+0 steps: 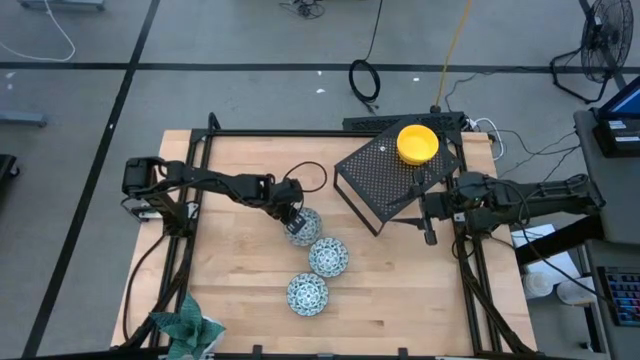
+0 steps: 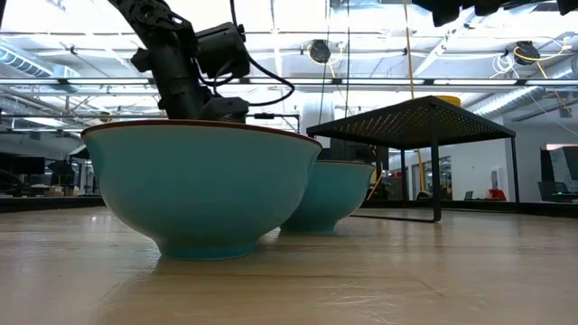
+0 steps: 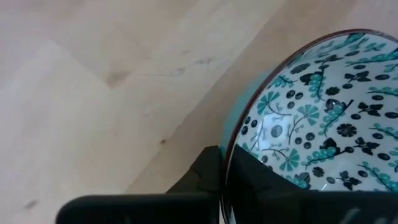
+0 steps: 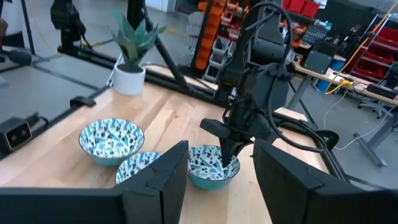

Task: Pick & Place Mini bowls
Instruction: Put the top blue patterned bowl on the shelf

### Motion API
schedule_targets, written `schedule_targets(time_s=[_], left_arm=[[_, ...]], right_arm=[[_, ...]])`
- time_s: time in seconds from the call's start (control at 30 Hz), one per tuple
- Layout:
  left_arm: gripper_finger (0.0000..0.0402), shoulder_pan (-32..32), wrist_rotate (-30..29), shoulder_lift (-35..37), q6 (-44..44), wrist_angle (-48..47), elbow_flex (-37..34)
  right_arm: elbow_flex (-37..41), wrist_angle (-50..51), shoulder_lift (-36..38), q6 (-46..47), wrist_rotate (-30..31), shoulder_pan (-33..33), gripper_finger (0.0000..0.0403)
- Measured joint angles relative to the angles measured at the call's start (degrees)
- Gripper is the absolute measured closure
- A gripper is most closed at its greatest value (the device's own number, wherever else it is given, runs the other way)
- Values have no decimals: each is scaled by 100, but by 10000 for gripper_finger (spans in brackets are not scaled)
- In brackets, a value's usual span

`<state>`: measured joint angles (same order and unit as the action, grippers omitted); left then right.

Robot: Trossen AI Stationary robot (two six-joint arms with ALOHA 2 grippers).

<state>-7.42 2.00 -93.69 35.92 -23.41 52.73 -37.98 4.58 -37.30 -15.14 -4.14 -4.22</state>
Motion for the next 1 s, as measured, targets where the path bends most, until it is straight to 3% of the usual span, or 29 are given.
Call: schedule_targets(time_s=[0.43,0.73,0.83,1.0], left_arm=[[383,152,-579,1249,-182,397,-9],[384,304,-442,1585,-937,2086,2],[391,304,-413,1577,-1115,2199,306],[390,302,-513,1484,-1380,1330,1275]], right_arm=[[2,763,965,287,-11,1,232],[4,1182,1399,121,-25,1,235],[7,1221,1626,88,-20,1,240],[78,1040,1841,210,-26,1,247]])
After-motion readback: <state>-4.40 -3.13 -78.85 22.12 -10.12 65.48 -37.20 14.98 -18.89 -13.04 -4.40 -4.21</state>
